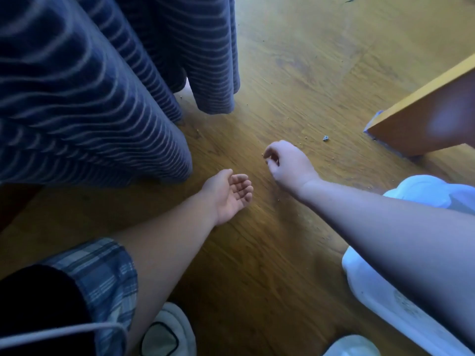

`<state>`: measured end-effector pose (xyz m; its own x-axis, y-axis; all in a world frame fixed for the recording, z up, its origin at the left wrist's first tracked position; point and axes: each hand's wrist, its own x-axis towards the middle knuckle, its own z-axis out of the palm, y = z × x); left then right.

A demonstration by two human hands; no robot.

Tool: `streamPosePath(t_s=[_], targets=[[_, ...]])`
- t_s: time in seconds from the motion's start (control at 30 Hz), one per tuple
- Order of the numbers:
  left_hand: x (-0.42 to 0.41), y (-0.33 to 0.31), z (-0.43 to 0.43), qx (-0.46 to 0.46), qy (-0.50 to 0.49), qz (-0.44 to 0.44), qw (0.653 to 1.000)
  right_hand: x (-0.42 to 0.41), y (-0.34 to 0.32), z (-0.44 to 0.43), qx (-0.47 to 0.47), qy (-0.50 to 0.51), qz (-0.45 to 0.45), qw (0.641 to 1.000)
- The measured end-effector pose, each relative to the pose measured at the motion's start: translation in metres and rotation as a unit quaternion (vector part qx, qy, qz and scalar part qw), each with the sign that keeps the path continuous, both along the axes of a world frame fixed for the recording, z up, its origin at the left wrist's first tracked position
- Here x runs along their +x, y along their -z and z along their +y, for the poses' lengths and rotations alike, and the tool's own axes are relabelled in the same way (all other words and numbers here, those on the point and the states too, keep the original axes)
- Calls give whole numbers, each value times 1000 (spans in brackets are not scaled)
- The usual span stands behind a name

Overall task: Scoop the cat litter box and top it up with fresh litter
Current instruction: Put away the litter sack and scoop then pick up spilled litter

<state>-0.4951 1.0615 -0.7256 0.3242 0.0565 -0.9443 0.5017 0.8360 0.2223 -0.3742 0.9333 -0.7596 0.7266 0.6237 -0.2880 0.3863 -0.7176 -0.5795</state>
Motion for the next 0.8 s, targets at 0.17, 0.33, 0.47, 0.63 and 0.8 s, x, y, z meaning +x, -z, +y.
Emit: streamPosePath(t_s=[0.17,0.33,0.47,0.63,0.8], targets=[[-16,-8,9,-7,-8,4,1000,8,17,21,-56,-20,-8,998],[-24,-13,14,-14,-28,5,999,8,24,30,-72,-7,-22,997],[-26,-15,12,-15,-33,5,999,10,24,32,-84,14,-19,996],[-18,-15,1,-13,-37,0,999,8,21,31,-108,21,-26,994],[-8,-15,-11,-18,-51,-2,999,7,11,28,-153,33,-3,988]])
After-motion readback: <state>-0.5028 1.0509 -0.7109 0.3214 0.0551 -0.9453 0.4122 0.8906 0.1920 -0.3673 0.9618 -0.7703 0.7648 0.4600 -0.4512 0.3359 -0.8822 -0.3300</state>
